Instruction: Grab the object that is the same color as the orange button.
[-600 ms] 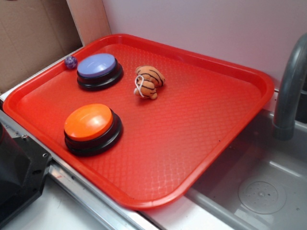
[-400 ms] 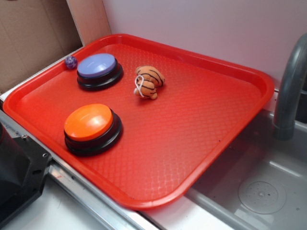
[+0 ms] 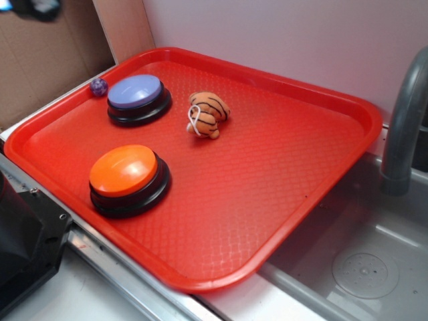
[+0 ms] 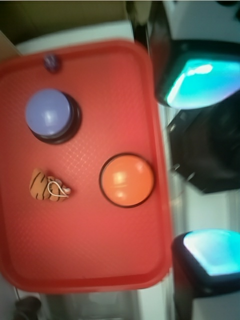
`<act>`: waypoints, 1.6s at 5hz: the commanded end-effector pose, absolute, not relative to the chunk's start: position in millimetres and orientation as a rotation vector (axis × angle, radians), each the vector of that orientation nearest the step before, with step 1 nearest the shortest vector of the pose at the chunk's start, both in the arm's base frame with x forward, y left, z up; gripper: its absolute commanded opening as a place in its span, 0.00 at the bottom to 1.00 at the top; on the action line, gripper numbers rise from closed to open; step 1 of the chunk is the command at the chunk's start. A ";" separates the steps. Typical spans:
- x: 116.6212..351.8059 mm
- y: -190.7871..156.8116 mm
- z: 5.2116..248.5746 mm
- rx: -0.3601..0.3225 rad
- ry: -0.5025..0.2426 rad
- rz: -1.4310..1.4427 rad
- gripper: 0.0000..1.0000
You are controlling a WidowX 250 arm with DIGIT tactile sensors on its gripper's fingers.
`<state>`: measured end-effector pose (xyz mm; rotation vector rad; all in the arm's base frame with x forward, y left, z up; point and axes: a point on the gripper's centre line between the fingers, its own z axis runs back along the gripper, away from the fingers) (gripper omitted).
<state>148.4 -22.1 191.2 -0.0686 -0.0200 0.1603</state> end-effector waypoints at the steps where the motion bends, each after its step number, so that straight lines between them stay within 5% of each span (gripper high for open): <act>1: 230.6 -34.6 139.5 -0.146 -0.086 0.503 1.00; 2: 260.6 -18.7 121.5 -0.084 -0.155 0.531 1.00; 4: 272.7 -39.4 78.3 -0.218 -0.169 0.323 1.00; 6: 265.7 -39.0 68.8 -0.091 -0.222 0.249 1.00; 8: 265.7 -39.0 68.8 -0.091 -0.222 0.249 1.00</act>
